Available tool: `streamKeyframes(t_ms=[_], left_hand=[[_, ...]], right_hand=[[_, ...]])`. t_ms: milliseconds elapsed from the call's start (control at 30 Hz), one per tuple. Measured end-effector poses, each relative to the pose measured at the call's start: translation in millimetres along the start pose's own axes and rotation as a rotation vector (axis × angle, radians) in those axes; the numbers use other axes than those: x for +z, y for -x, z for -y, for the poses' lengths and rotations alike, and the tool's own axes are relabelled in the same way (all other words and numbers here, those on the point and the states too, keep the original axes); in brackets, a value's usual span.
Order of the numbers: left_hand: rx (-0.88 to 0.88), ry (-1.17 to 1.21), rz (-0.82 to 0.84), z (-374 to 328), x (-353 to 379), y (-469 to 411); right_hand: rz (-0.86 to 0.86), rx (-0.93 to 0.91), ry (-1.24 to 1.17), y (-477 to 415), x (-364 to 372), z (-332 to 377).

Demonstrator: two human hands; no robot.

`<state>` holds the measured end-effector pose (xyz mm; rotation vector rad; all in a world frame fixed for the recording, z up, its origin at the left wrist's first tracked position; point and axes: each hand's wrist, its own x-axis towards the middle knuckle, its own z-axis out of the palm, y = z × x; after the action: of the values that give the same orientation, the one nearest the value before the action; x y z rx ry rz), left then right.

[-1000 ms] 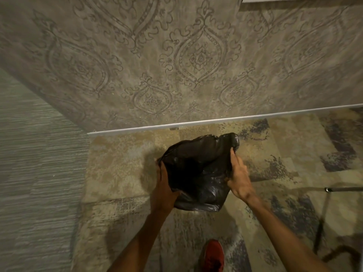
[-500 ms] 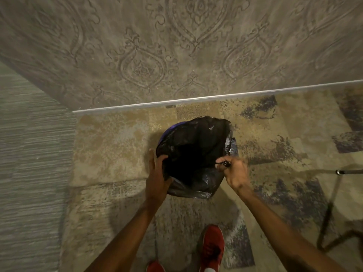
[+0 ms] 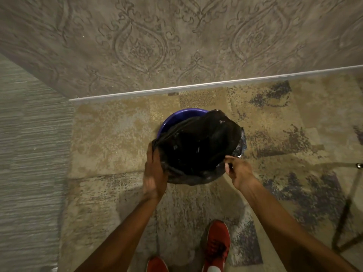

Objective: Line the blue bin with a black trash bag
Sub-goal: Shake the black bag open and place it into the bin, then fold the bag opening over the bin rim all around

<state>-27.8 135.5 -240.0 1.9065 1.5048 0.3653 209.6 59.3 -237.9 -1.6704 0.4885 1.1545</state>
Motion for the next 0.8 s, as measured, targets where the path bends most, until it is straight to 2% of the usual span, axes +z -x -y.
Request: streamKeyframes(t_ms=[67,167,267,367,500,600,700,767,800], left_hand=[[-0.013,-0.101,-0.043,4.0,0.5,-4.9],[0.015,-0.348,-0.105,9.5,-1.1,-2.9],[-0.028,-0.572,-0.046,14.9,-1.6,3.5],[-0.041,-0.673,0.037,18.1,1.1,9.8],[-0.153,-0.306,-0.001,2.8,5.1,15.2],[-0.459,-0.014,-0.034,-2.1,10.1,5.7],[-0.857,0.543,-0.126,-4.2,17.4,-5.4],[-0.963,0.787,-0.234,-5.5,20.5,-10.2],[-0.978,0.779,-0.244,-4.7,22.6,-12.0]], right_hand=[[0.035,0.072,-0.251,-2.4,4.6,3.4],[0.034,0.147,-0.275,-4.5,6.5,-0.2],[-0.004,0.197,-0.254,-7.6,4.8,-11.1],[0.005,0.235,-0.432,-5.5,-0.2,-15.2],[-0.037,0.216,-0.512,-2.5,1.3,-11.3],[-0.122,0.167,-0.451,1.9,7.8,-9.2],[-0.249,0.07,-0.315,8.5,14.8,-12.3],[-0.32,-0.021,-0.239,9.3,17.9,-17.3],[-0.332,-0.057,-0.191,9.1,18.7,-20.4]])
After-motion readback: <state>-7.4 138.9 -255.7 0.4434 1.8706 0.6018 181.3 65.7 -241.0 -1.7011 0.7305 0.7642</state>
